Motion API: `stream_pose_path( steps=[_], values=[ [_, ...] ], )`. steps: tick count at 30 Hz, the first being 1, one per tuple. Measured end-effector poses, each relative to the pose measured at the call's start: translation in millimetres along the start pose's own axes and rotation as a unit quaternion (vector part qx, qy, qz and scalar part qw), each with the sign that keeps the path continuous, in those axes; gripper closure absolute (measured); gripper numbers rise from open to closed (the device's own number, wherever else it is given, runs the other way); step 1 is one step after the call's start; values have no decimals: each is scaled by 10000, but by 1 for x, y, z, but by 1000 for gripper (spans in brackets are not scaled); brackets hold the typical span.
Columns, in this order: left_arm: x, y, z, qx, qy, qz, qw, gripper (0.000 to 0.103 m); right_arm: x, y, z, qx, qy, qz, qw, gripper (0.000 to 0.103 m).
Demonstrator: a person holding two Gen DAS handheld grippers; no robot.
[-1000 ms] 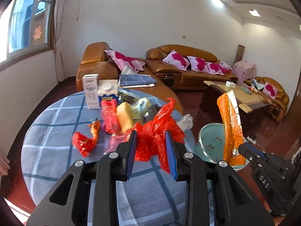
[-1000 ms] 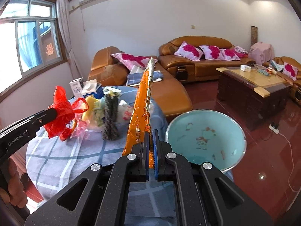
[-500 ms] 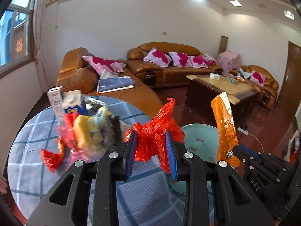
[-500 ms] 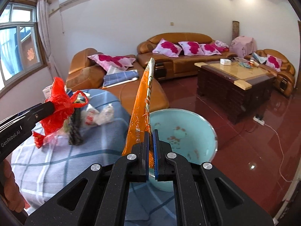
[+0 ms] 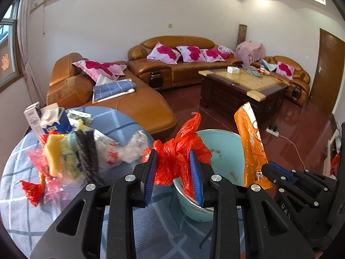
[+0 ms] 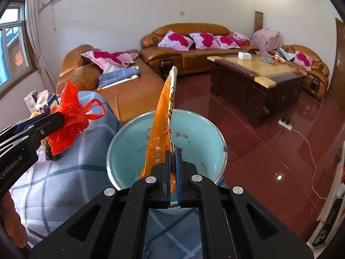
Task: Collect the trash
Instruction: 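Carry the red bag and orange wrapper over the light-blue bucket with both tools, then open both tools to drop the red bag and orange wrapper into the bucket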
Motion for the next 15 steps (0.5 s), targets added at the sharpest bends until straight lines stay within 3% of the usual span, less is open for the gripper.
stream_pose_path(
  steps=[15],
  values=[
    [-18,19,-59,567,79,-96,9983,71,-19,22,-35,515,66,44,9986,97]
  ],
)
Point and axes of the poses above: each gripper's, at about its wrist camera, not at the fingertips, and z roughly against the way its jaws point, x to its left, y to its underside, the point moved 10 cm from there along -z, roughly the way its jaws point, and after that the axes turned 11 degrees about z, right-handed, at the moved point
